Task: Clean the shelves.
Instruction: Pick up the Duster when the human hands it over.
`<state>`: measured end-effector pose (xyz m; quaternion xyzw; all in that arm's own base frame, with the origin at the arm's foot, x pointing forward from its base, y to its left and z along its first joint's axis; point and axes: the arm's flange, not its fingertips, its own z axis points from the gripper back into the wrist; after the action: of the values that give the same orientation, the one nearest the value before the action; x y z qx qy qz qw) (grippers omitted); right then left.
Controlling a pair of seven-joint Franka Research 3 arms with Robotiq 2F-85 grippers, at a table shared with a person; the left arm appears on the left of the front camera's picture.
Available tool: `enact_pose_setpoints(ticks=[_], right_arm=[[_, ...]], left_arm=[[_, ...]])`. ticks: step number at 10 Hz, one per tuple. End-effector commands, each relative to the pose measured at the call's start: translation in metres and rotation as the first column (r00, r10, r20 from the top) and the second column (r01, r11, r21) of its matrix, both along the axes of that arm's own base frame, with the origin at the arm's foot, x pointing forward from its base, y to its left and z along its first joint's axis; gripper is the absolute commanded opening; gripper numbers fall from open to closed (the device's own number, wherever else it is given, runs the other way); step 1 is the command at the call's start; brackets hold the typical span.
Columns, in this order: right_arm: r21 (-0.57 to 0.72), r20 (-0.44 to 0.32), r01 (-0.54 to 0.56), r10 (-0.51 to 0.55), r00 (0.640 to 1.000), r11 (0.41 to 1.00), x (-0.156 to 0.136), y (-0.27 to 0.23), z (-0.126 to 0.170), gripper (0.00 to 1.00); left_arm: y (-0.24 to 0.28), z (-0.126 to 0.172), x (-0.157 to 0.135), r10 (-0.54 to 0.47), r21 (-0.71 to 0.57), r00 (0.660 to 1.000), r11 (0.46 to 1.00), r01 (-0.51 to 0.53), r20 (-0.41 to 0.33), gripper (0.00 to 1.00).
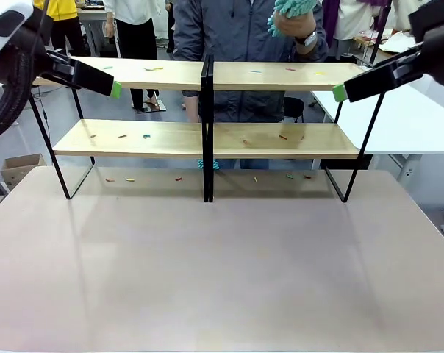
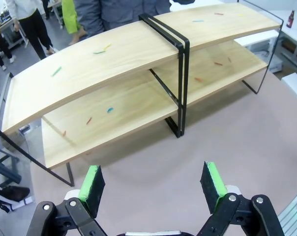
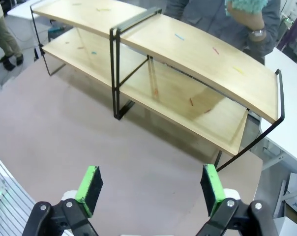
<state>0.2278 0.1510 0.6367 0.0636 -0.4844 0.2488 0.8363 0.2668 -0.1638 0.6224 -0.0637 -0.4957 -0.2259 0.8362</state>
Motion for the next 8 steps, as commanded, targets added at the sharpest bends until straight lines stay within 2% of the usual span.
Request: enact_pose_setpoints(ticks=[1,6,8], right_arm=[[0.06,0.022,0.021,-0.023,1.0,0.998,-0.068,-0.027,-0.114,1.0],[0.139,-0.061,0.087,-0.079,0.995,0.986,-0.076,-0.02,-0.108,1.0],[0.157,-0.149,0.142,-0.119,0.982,0.977,-0.076,-0.017,-0.112,1.0]], left_arm=[[0.0,0.0,0.0,-0.004,-0.005,1.0,1.0,0.004,0.01,1.0],[0.0,0.0,0.0,-0.004,-0.005,1.0,1.0,0.004,0.01,1.0],[0.0,0.0,0.0,-0.004,-0.005,1.0,1.0,0.004,0.01,1.0]])
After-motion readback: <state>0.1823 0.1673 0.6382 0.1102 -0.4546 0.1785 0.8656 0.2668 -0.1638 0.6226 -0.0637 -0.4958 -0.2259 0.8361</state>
